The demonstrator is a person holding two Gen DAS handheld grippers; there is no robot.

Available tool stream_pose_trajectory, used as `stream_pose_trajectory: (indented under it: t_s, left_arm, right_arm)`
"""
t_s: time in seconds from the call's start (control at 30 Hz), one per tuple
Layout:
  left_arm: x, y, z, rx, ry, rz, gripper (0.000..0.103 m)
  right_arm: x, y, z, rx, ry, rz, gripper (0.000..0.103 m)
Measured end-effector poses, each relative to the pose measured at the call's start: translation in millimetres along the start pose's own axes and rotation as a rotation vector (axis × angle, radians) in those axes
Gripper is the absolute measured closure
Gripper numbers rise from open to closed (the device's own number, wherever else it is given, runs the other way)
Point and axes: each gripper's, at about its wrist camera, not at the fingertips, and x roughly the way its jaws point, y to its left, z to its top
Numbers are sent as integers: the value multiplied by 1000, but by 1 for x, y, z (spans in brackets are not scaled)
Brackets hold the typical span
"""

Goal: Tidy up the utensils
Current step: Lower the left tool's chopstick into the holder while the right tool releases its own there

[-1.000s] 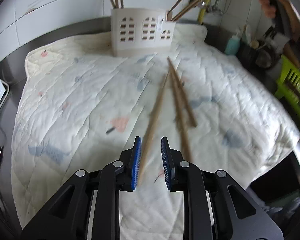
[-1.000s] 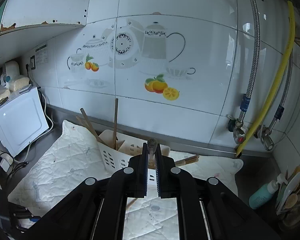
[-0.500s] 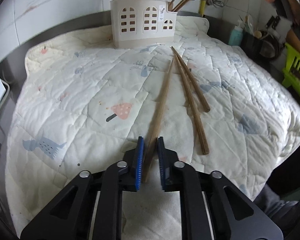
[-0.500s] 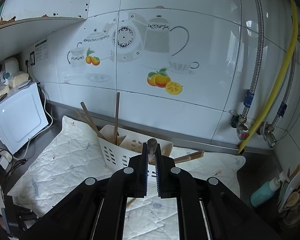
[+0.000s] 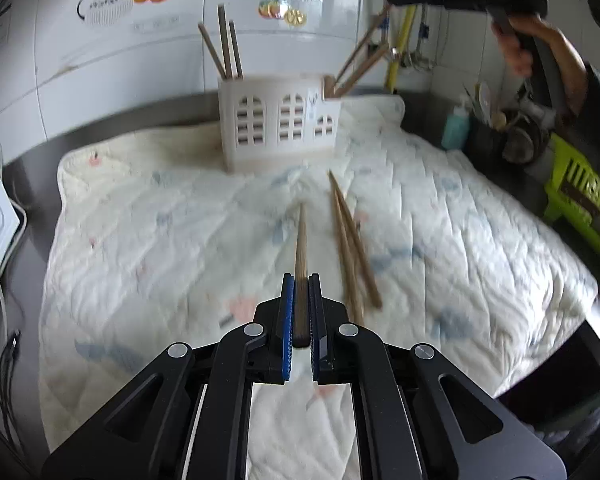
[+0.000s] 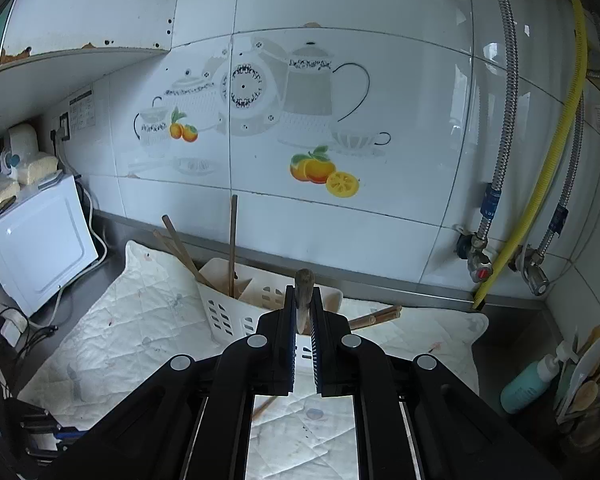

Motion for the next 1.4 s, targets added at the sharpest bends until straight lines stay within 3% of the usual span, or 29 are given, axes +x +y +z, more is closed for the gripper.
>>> stream_pose_trajectory:
  t_s: [0.77, 1.2, 1.4]
  left_arm:
    - [-10, -3, 152, 49, -173, 32, 98]
    - [-35, -8, 230, 86, -345, 76, 98]
    - [-2, 12, 252, 49, -264, 103, 98]
  right_arm:
    - [12, -7, 18, -1, -21, -9, 97]
    - [46, -15, 11, 28, 19, 22, 97]
    - [57, -15, 7, 28, 31, 27, 96]
